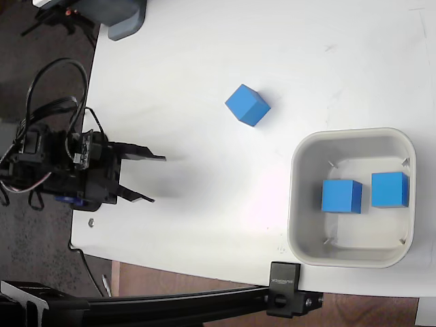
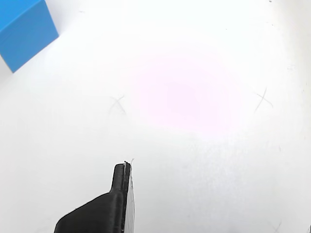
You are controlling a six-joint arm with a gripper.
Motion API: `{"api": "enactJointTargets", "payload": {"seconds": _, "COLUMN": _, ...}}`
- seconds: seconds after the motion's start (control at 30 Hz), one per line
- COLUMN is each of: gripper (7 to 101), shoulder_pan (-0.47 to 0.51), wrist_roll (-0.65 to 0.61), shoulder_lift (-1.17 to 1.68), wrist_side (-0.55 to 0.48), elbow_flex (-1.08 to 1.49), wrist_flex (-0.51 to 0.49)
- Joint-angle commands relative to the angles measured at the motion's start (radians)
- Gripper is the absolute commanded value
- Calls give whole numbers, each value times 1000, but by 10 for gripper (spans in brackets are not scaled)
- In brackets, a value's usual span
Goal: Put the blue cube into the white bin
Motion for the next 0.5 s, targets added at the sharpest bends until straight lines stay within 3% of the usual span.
{"api": "enactJointTargets", "payload": {"seconds": 0.03, "gripper": 1003, "shoulder_pan": -15, "wrist_roll": -3, "shoulder_lift": 23, "wrist_side": 12, "elbow_flex": -26, "wrist_flex": -14}}
{"api": "enactJointTargets", "payload": {"seconds": 0.23, "gripper": 954, "shoulder_pan": -23, "wrist_roll": 6, "shoulder_lift": 23, "wrist_side": 43, "elbow_flex": -64, "wrist_flex": -5}}
{"api": "enactJointTargets", "payload": {"seconds": 0.37, "gripper": 914, "shoulder_pan": -17, "wrist_roll": -37, "shoulder_lift": -106, "wrist_side": 67, "elbow_flex": -279, "wrist_flex": 83}}
{"api": "enactJointTargets", "payload": {"seconds": 0.5, "gripper": 962, "shoulder_pan": 28, "wrist_roll": -114, "shoulder_lift": -360, "wrist_side": -28, "elbow_flex": -495, "wrist_flex": 78}}
